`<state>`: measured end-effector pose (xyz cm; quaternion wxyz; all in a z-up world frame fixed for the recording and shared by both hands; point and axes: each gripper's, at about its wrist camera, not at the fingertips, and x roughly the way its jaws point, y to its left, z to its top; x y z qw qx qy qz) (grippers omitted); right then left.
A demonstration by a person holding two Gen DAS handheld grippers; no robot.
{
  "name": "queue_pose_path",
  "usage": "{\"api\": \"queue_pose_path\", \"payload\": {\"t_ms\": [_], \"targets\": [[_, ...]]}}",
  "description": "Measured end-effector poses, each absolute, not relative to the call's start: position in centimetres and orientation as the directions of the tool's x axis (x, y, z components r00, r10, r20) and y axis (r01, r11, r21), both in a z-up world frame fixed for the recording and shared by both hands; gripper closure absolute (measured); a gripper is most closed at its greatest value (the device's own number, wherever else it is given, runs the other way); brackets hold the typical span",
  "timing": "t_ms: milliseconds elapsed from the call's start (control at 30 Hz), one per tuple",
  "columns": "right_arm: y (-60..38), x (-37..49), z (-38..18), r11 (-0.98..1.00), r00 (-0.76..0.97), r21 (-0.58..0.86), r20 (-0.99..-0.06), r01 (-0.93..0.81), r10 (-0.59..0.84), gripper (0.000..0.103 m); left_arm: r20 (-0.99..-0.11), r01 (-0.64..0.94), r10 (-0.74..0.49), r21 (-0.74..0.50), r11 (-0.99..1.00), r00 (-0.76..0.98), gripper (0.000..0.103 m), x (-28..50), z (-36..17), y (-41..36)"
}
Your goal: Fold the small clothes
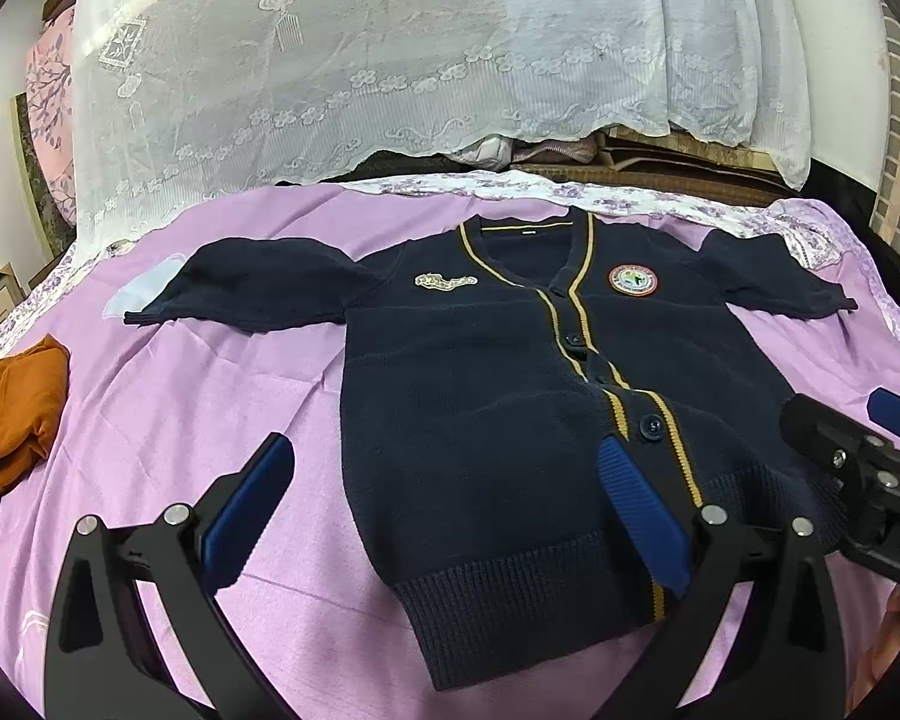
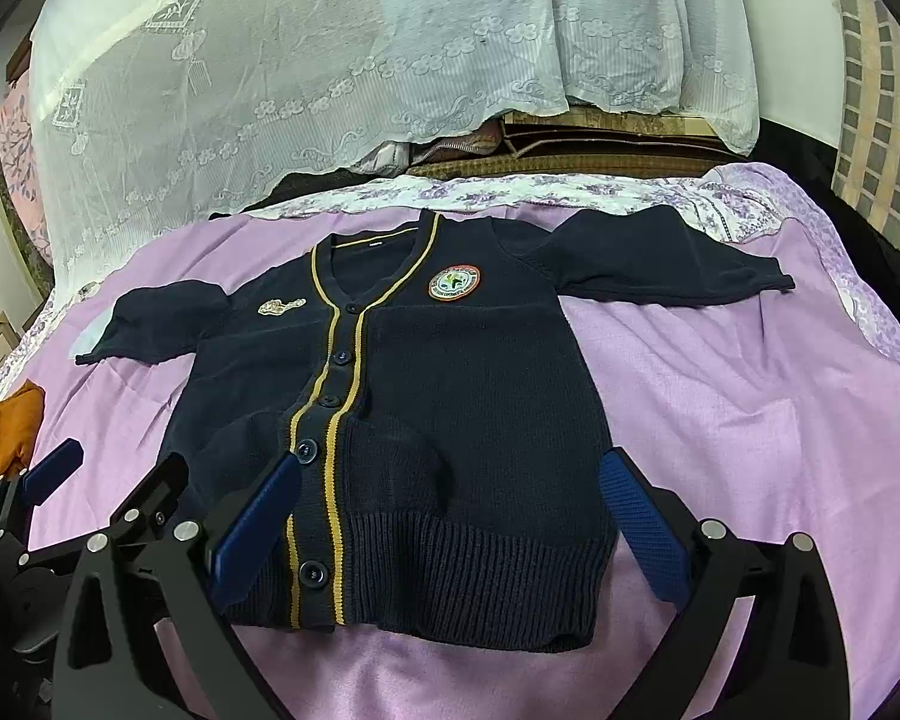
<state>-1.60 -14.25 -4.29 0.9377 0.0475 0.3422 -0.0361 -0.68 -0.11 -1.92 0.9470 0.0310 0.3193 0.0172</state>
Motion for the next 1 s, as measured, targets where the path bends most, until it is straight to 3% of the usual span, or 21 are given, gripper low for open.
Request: {"api": "queue_pose_path", "payload": {"t_ms": [1000], "targets": [[-14.13,-1.69,-4.46,0.993,0.768,0.066,-0.64,0.1,-0.035,0.003,-0.603,-0.012,0.052,0.069,0.998,0.796,0.004,-0.77,-1.9,0.11]]}}
